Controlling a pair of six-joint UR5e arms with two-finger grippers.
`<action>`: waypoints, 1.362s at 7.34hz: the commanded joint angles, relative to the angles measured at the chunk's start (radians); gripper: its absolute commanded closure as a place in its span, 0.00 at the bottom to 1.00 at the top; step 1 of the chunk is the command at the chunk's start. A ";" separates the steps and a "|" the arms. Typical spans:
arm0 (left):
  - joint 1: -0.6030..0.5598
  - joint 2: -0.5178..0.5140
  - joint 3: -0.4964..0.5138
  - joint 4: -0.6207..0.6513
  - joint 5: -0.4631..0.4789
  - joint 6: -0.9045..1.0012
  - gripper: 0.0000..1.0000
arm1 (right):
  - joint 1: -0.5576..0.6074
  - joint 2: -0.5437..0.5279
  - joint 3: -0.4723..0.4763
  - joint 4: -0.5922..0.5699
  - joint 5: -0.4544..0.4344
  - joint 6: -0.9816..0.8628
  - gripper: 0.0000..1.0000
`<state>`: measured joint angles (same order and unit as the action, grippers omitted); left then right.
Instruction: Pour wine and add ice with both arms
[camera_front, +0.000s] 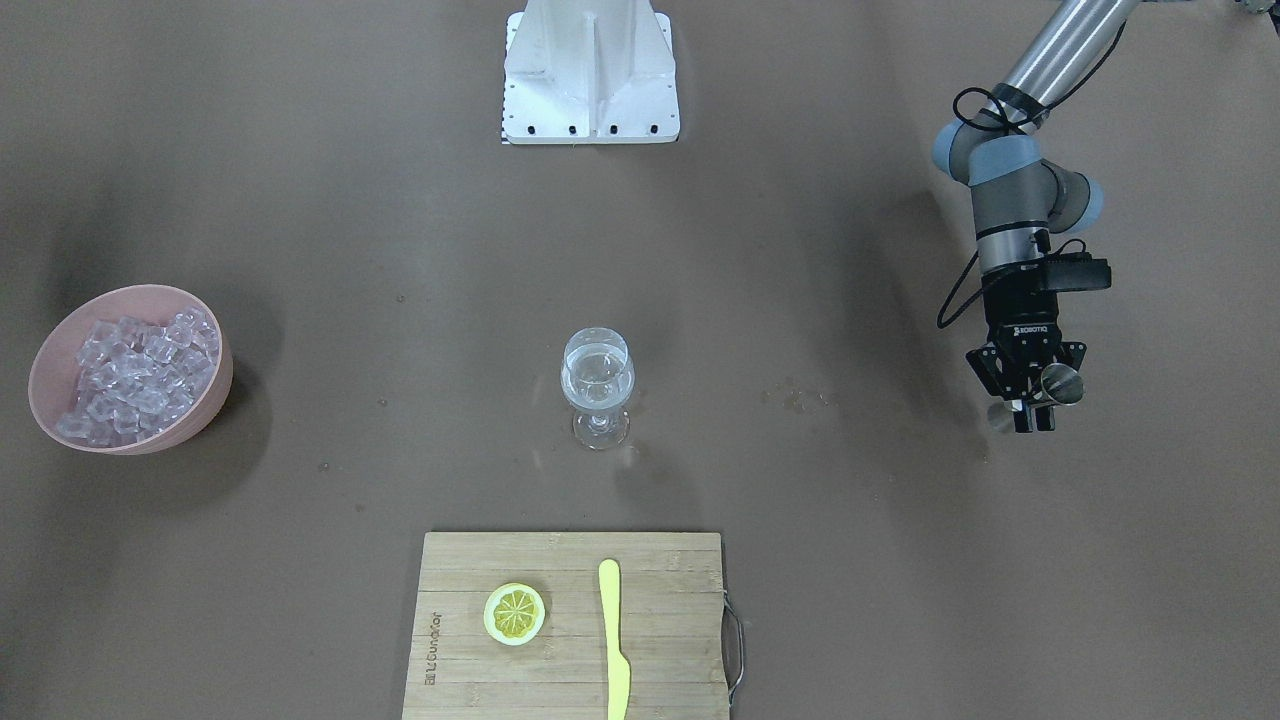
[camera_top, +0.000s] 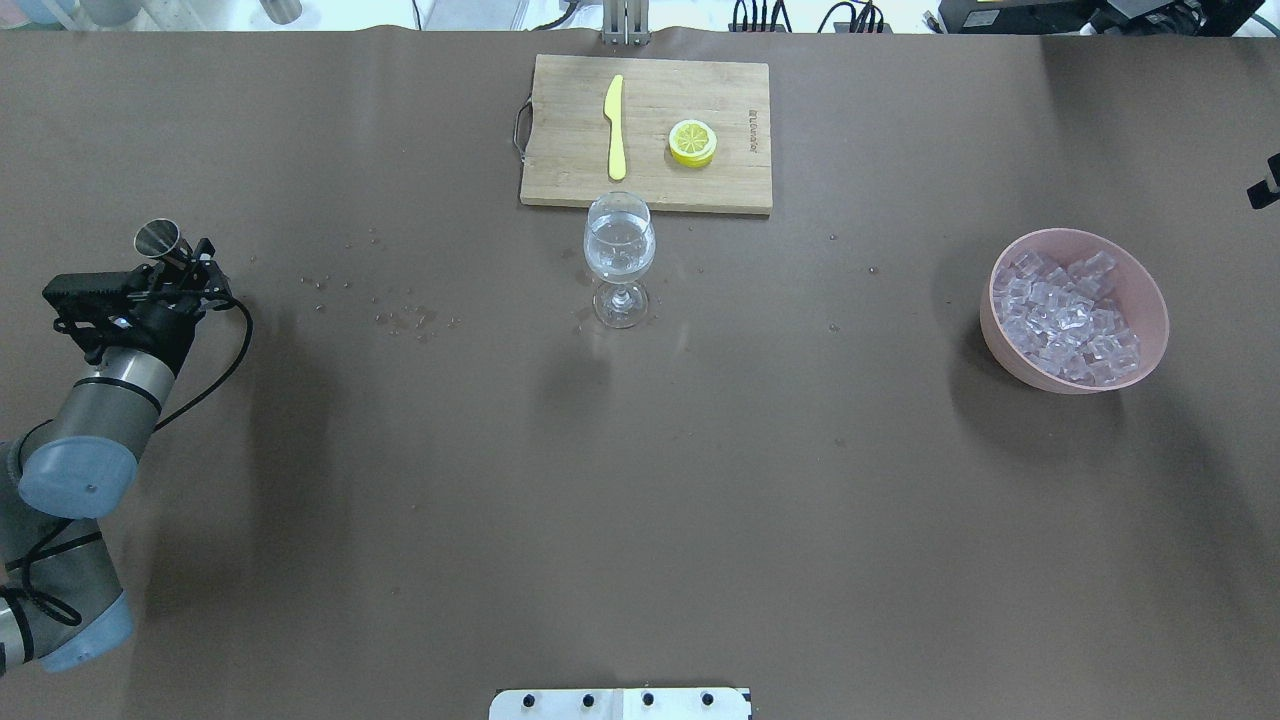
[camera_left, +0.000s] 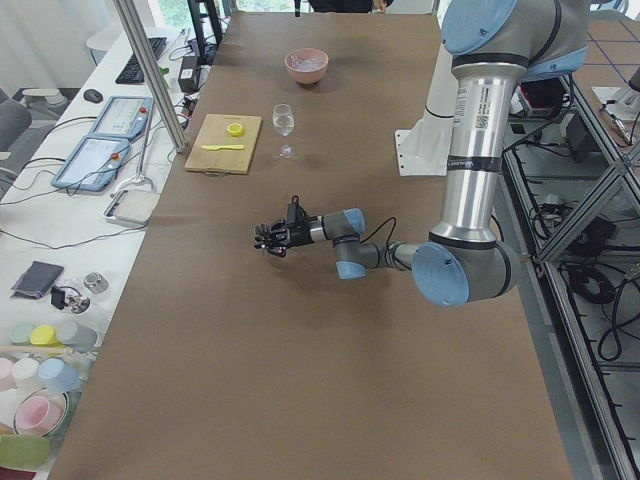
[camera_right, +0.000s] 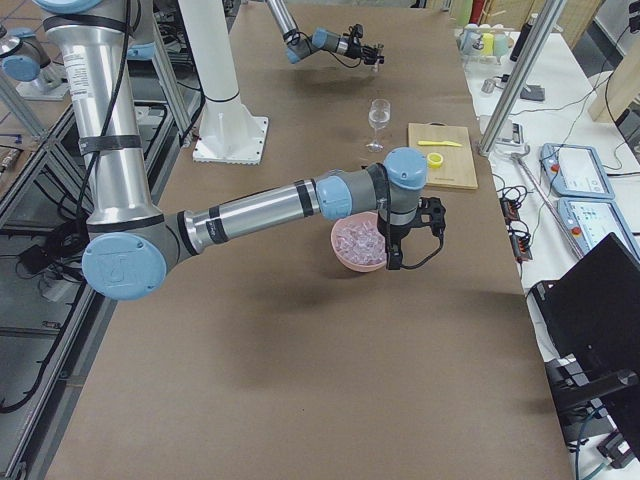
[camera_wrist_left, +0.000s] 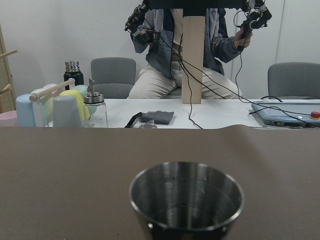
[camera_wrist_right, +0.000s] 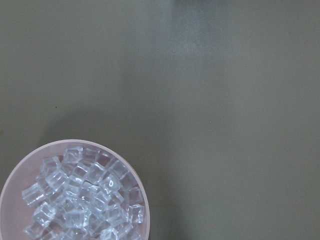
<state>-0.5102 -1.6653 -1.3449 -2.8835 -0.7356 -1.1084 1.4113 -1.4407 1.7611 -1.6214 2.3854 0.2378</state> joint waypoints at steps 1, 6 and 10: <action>0.025 0.002 0.000 0.006 0.013 0.002 1.00 | 0.000 0.000 0.000 0.000 0.000 0.000 0.00; 0.032 0.002 0.001 0.006 0.015 0.001 1.00 | -0.002 -0.001 0.000 0.000 0.000 0.000 0.00; 0.032 0.002 -0.004 -0.011 0.012 0.004 0.92 | 0.000 0.000 -0.006 0.000 -0.003 0.000 0.00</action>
<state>-0.4786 -1.6628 -1.3477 -2.8938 -0.7239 -1.1066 1.4107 -1.4406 1.7570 -1.6214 2.3825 0.2378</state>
